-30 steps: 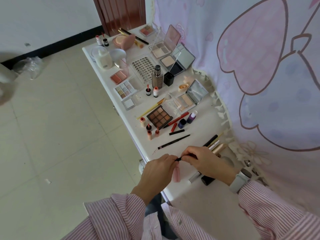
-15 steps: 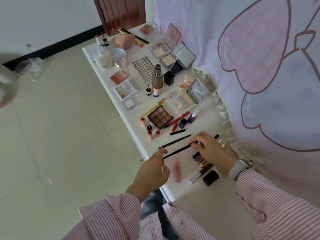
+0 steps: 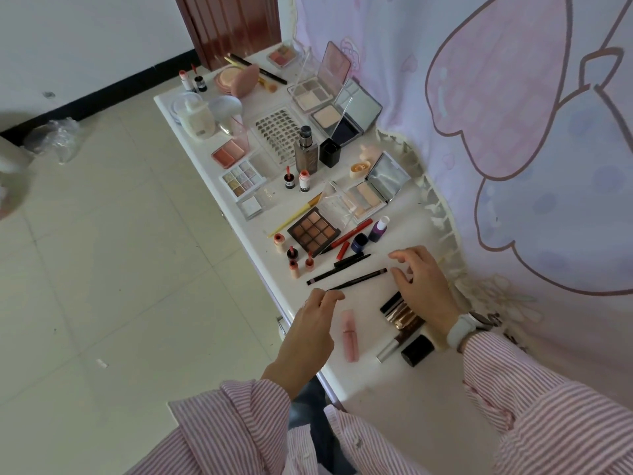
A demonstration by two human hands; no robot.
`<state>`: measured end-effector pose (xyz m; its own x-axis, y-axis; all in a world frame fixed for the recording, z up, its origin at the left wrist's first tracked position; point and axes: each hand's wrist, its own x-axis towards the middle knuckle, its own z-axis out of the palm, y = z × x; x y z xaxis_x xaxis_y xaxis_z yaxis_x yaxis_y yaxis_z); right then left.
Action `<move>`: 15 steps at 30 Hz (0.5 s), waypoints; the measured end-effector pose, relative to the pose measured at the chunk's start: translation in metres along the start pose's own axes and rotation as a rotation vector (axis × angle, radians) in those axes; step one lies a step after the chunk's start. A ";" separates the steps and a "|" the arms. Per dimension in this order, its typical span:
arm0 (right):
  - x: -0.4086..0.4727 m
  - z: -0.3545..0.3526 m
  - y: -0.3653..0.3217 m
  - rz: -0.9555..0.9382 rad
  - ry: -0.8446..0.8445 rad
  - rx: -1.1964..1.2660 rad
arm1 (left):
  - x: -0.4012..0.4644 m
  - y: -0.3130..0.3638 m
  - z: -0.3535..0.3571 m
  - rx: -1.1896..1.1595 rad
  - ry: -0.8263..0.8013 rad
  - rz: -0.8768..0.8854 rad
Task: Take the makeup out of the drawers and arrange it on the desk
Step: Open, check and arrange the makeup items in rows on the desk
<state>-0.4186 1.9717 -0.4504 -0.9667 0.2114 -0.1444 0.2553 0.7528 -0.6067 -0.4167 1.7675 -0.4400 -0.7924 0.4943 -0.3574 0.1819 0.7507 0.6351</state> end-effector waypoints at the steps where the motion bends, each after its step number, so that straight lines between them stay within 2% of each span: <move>1: -0.004 -0.003 0.002 0.008 0.001 -0.002 | 0.005 0.003 0.001 -0.002 0.003 0.013; 9: -0.017 -0.015 0.018 -0.088 0.016 -0.258 | 0.048 0.030 0.009 0.120 0.031 0.115; 15: -0.004 -0.019 0.016 -0.117 -0.068 -0.444 | 0.045 0.025 0.017 0.172 0.223 0.228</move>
<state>-0.4098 1.9949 -0.4445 -0.9847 0.0789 -0.1552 0.1138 0.9662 -0.2312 -0.4380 1.8158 -0.4518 -0.8242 0.5641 -0.0497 0.4489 0.7043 0.5500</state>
